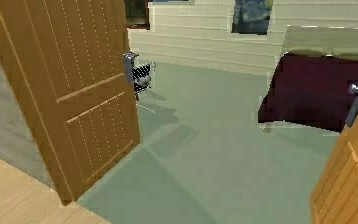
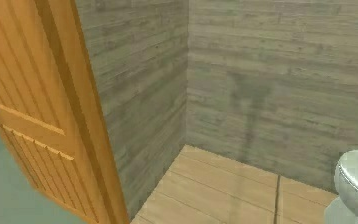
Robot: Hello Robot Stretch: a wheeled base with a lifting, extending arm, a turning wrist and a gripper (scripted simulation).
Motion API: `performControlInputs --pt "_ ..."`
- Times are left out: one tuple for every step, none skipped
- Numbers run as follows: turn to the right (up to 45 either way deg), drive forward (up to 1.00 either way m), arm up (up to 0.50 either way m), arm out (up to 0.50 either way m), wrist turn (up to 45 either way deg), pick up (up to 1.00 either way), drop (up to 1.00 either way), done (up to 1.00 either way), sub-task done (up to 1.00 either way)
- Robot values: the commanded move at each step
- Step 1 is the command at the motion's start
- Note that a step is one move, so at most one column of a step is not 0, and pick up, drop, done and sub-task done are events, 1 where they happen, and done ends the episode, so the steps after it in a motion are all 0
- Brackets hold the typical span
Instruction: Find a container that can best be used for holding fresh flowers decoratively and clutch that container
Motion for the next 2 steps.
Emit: performControlInputs --pt "0.0 0.35 0.00 0.00 0.0 0.00 0.00 0.00 0.00" --pt "9.0 0.00 0.00 0.00 0.0 0.00 0.00 0.00 0.00"
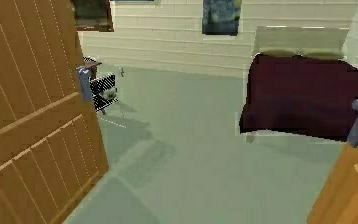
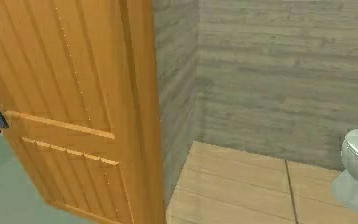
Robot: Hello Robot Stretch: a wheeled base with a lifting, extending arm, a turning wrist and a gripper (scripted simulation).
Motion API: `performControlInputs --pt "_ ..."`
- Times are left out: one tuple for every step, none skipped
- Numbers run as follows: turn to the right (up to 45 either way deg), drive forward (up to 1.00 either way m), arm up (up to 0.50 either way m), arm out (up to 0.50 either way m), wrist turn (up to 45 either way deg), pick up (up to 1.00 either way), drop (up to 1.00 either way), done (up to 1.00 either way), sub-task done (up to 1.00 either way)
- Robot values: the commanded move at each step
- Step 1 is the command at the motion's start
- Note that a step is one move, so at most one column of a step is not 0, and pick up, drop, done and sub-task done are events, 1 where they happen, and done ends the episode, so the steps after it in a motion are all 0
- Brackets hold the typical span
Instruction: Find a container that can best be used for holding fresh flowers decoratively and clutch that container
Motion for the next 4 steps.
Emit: performControlInputs --pt "0.0 1.00 0.00 0.00 0.0 0.00 0.00 0.00 0.00" --pt "0.0 1.00 0.00 0.00 0.0 0.00 0.00 0.00 0.00" --pt "0.0 0.30 0.00 0.00 0.0 0.00 0.00 0.00 0.00" --pt "-33.0 0.00 0.00 0.00 0.0 0.00 0.00 0.00 0.00"
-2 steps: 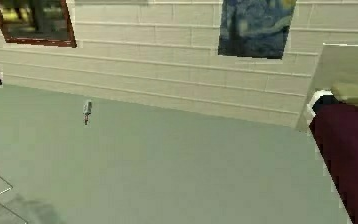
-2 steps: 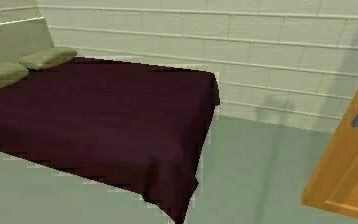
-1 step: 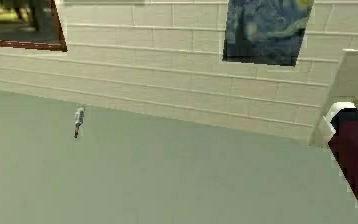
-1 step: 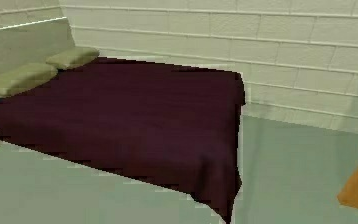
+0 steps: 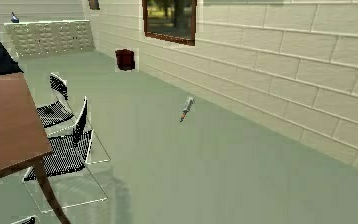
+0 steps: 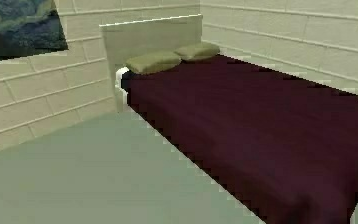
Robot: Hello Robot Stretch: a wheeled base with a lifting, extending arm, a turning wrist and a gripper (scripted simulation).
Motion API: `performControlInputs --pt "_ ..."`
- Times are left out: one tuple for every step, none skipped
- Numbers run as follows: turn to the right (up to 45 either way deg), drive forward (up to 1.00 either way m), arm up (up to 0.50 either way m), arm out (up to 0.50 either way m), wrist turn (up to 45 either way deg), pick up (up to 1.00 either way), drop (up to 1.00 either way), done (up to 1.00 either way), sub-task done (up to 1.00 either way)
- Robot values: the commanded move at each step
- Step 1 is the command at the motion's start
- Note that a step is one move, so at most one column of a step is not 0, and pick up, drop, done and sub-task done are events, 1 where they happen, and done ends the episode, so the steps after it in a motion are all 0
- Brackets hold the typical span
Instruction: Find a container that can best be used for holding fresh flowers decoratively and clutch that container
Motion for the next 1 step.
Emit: performControlInputs --pt "0.0 1.00 0.00 0.00 0.0 0.00 0.00 0.00 0.00"
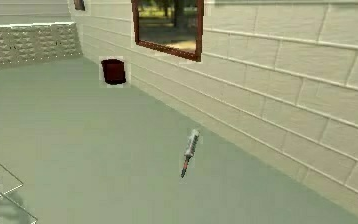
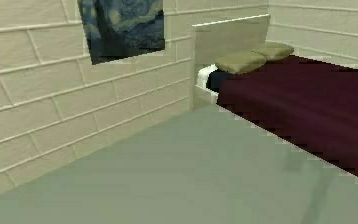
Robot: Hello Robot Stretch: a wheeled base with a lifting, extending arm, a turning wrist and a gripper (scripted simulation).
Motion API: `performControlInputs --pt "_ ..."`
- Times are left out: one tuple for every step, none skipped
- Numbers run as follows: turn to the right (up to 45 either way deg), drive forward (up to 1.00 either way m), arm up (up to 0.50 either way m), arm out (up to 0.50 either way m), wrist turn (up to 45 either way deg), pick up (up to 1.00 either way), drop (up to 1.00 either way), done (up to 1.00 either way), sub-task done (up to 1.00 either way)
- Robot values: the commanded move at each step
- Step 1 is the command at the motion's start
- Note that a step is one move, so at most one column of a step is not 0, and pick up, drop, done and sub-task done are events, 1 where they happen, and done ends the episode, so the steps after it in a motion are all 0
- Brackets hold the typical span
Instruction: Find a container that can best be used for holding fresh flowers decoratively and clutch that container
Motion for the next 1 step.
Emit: performControlInputs --pt "-3.0 0.00 0.00 0.00 0.0 0.00 0.00 0.00 0.00"
